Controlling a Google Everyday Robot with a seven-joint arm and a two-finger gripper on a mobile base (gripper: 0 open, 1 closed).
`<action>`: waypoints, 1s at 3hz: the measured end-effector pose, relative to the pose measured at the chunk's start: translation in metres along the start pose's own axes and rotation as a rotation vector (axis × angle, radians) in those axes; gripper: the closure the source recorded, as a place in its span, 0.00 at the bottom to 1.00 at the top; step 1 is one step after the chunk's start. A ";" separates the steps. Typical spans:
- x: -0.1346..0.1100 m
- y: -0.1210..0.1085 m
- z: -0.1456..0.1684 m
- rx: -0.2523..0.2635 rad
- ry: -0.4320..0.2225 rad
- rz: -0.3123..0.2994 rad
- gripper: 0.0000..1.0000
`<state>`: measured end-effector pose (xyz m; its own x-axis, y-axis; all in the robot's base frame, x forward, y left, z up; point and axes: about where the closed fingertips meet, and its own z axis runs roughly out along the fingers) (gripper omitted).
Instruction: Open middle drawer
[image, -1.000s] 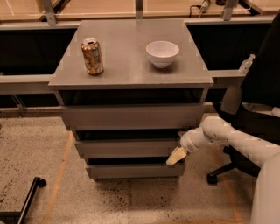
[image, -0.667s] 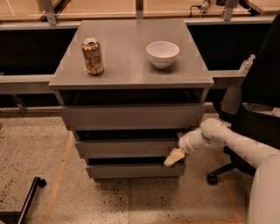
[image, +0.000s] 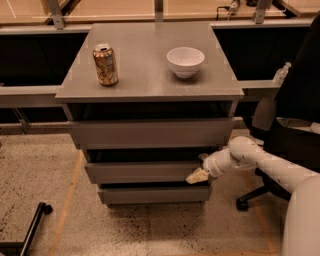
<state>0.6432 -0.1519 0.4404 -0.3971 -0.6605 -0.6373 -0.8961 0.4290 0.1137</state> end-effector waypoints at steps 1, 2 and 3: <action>-0.005 0.001 -0.006 0.000 0.000 0.000 0.49; -0.006 0.001 -0.007 -0.001 0.000 0.000 0.26; -0.005 0.009 -0.003 -0.023 0.045 -0.008 0.04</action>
Offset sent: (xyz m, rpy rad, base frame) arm -0.1163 0.0587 0.1047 0.0319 0.2559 0.3282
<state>0.6360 -0.1468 0.4471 -0.3984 -0.6909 -0.6032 -0.9032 0.4101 0.1268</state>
